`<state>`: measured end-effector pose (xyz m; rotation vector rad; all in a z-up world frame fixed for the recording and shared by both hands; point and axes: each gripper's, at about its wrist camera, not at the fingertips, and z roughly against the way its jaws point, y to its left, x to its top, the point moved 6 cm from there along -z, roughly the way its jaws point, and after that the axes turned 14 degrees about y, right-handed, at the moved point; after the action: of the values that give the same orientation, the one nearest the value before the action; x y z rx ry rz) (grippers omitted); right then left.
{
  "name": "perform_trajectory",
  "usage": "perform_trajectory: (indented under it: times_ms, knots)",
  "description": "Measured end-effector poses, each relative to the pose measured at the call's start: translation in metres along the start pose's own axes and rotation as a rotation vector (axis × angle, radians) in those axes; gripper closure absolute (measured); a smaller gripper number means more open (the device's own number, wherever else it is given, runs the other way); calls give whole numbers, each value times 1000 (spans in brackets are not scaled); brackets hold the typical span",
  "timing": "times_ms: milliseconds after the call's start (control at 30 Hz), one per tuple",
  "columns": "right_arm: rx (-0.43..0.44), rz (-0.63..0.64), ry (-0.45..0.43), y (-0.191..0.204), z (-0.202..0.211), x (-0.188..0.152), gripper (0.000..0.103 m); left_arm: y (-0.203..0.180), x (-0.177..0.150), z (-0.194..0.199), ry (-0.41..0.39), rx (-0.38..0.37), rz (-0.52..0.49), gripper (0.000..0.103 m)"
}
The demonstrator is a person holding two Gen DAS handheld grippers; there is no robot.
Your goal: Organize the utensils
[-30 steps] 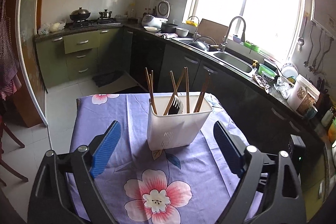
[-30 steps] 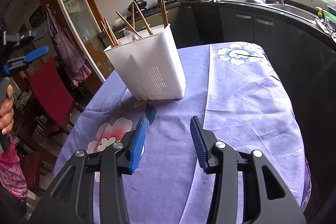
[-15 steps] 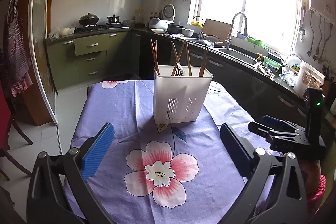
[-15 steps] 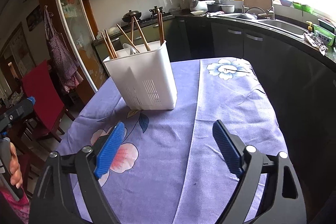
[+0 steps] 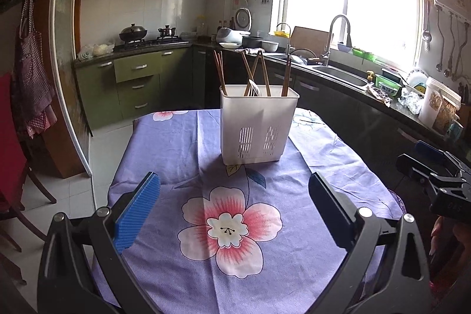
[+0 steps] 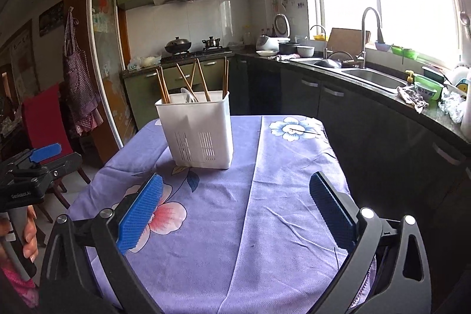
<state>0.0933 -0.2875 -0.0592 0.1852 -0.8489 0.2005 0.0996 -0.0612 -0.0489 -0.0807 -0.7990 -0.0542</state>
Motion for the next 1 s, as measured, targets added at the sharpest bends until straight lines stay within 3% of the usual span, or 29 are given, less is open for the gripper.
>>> perform_trajectory:
  times_ms: [333,1000]
  knots:
    - [7,34,-45,18,41,-12,5,-2,-15,30,-20,-9,7,7]
    - [18,37,-42,23,40,-9,5,7,-17,36,-24,-20,34,7]
